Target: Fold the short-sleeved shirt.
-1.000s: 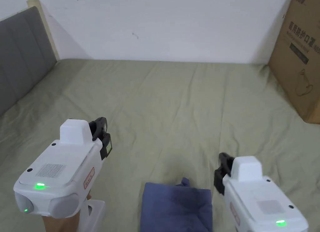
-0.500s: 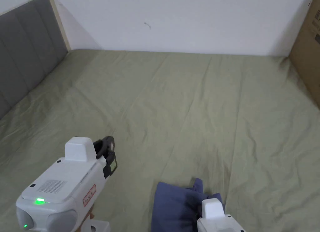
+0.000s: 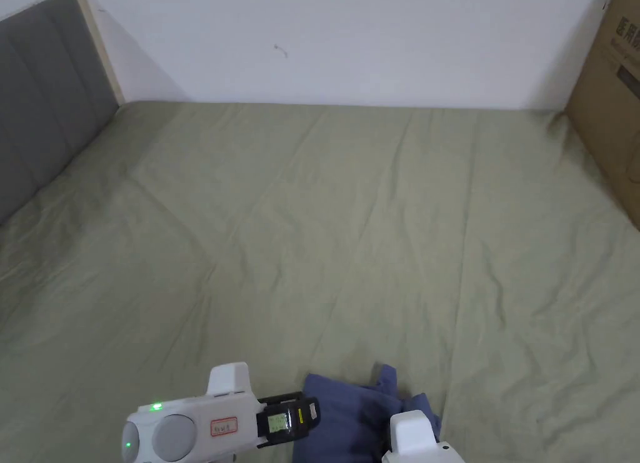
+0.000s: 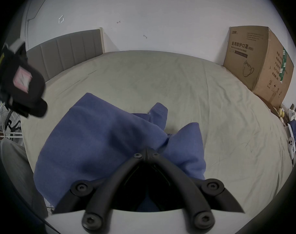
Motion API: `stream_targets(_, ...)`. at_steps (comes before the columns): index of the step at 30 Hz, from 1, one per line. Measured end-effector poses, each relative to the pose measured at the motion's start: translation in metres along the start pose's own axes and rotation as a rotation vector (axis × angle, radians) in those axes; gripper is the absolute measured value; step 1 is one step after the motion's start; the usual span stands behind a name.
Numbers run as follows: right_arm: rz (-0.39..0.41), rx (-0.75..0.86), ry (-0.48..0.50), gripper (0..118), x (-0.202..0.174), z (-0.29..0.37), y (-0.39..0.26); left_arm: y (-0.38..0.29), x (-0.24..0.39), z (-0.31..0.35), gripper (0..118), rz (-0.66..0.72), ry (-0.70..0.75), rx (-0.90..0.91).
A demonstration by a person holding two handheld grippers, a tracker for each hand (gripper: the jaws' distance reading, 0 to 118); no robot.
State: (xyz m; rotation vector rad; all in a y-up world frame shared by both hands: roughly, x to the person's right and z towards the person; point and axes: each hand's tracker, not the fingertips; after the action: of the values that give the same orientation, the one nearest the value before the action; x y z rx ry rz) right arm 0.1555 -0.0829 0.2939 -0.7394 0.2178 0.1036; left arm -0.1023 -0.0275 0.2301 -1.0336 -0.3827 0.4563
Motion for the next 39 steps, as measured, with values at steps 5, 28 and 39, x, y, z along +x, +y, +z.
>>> stream_targets(5, -0.018, 0.007, 0.015, 0, 0.003, 0.001, -0.001, -0.005, -0.005, -0.039, 98, -0.006, -0.028, -0.157)
stream_targets(28, -0.088, 0.208, 0.001, 0, 0.027, 0.079, 0.087, 0.101, -0.138, 0.086, 17, -0.12, 0.186, -0.009)
stream_targets(39, -0.069, 0.217, 0.032, 0, -0.013, 0.056, 0.125, 0.175, -0.287, 0.182, 17, -0.029, 0.507, 0.024)
